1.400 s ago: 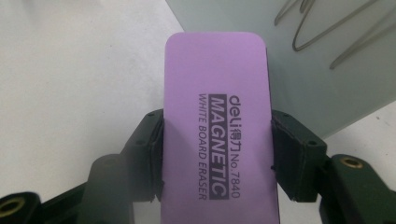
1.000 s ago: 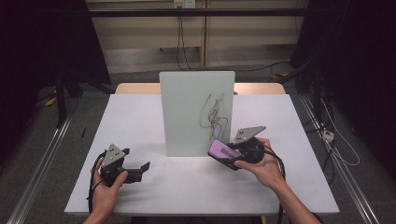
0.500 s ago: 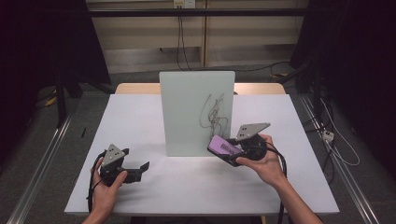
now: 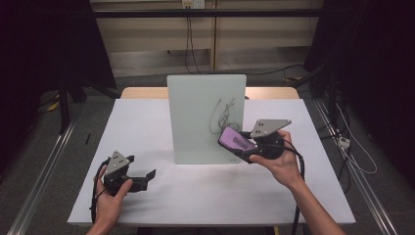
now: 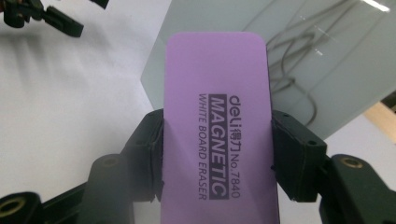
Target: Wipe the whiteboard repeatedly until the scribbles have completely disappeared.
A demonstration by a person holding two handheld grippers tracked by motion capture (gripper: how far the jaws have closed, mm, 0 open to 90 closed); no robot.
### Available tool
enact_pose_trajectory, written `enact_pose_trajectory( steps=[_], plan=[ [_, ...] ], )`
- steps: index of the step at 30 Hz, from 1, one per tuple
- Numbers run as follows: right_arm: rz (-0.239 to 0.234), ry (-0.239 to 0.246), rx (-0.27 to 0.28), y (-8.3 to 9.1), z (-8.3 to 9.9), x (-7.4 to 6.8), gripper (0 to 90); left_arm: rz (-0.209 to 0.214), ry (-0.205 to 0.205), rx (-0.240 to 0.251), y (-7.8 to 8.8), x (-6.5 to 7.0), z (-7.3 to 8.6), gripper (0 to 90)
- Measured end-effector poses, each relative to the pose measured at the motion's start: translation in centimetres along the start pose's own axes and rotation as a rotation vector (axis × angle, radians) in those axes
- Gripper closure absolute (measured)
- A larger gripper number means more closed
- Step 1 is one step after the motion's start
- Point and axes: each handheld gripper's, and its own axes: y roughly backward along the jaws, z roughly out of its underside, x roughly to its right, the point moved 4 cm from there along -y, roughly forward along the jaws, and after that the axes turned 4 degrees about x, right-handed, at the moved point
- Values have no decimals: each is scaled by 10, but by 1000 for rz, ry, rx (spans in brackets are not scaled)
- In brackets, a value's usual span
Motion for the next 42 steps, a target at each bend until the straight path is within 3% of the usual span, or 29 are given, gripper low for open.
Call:
enact_pose_trajectory(
  steps=[7,11,17,32,42],
  plan=[
    [8,34,-3,-1,-17,3,419,10,6,-1,1,-1,1,49],
    [-16,19,-19,-4,-19,8,419,9,9,-3,1,-1,1,50],
    [-1,26,0,-3,-27,14,419,11,-3,-8,0,-1,1,50],
    [62,73,34,7,-54,33,419,8,-1,-15,-1,-1,2,49],
    [117,122,52,1,-68,48,419,9,-13,-21,-2,-1,2,49]
  ],
)
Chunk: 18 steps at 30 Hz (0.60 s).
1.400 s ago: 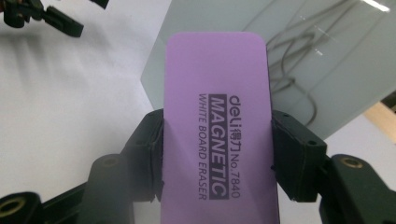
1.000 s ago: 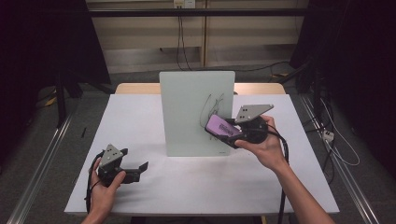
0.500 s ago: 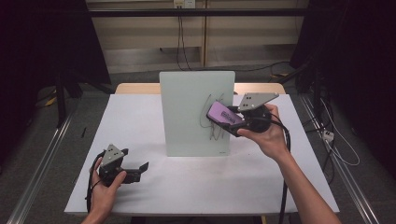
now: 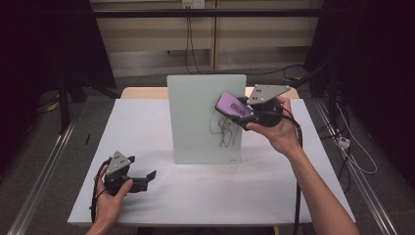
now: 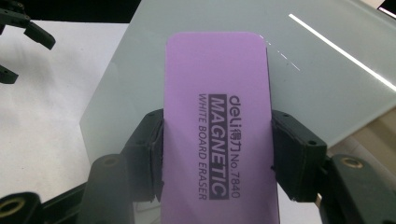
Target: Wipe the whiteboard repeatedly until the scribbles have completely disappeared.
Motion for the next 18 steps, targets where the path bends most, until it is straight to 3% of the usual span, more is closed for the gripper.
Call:
enact_pose_trajectory(
  steps=[7,18],
  plan=[
    [14,30,13,-6,-11,9,419,1,0,-2,0,0,0,50],
    [36,62,-24,-11,-7,3,421,1,-1,-2,0,0,0,50]
  ],
)
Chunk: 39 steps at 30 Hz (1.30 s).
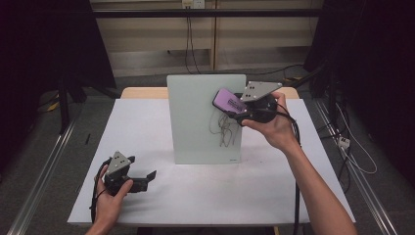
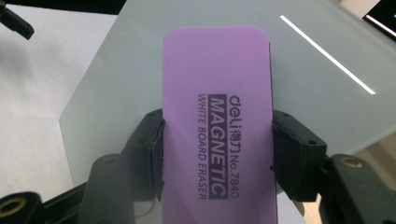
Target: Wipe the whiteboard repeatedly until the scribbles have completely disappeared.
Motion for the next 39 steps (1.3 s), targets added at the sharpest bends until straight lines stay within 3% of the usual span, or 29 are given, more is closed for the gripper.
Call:
enact_pose_trajectory(
  steps=[21,26,33,39],
  plan=[
    [-71,-8,-64,-17,22,-29,422,-2,-2,-2,0,0,0,49],
    [-59,-13,-65,-14,18,-24,422,4,-2,0,-1,0,0,50],
    [45,-51,-6,7,4,3,422,9,4,4,-1,1,0,50],
    [55,-60,10,8,3,6,422,6,-1,-2,-2,1,0,49]
  ],
)
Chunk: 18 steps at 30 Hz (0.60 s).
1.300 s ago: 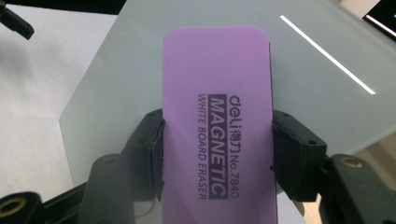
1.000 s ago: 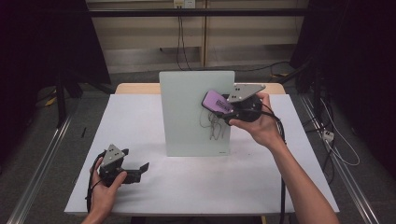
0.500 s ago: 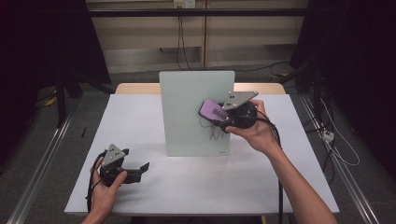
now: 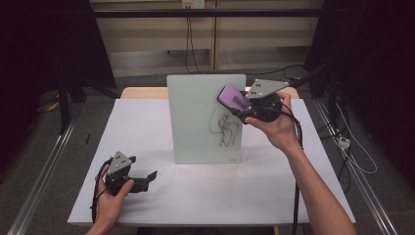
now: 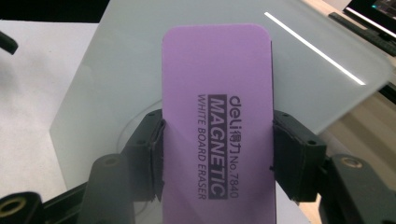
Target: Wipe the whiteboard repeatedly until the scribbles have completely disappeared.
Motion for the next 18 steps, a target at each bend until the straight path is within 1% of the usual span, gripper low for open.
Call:
enact_pose_trajectory(
  steps=[2,4,5,7,9,11,13,14,15,16,17,18],
  plan=[
    [-6,1,-3,-1,1,-2,422,0,5,4,0,0,0,49],
    [-15,9,-11,-5,3,-7,422,1,2,1,0,0,0,49],
    [-23,16,-19,-8,6,-12,422,0,1,1,0,0,0,50],
    [-28,21,-22,-9,7,-14,422,-1,0,-2,0,0,0,50],
    [-44,26,-28,-14,12,-21,422,-1,0,-2,0,0,0,50],
    [-49,27,-33,-15,13,-24,422,-1,1,-3,0,0,0,49],
    [-62,30,-39,-18,17,-29,422,-1,3,-2,0,0,0,49],
    [-76,28,-43,-21,21,-34,422,-1,2,-2,0,0,0,49],
    [-76,28,-43,-21,21,-34,422,0,1,-3,0,0,0,49],
    [-90,29,-50,-24,25,-39,422,0,-1,-2,0,0,0,49],
    [-90,29,-50,-24,25,-39,422,-1,-1,-2,0,0,0,49],
    [-102,31,-59,-27,28,-44,422,-1,0,-3,0,0,0,50]
  ],
)
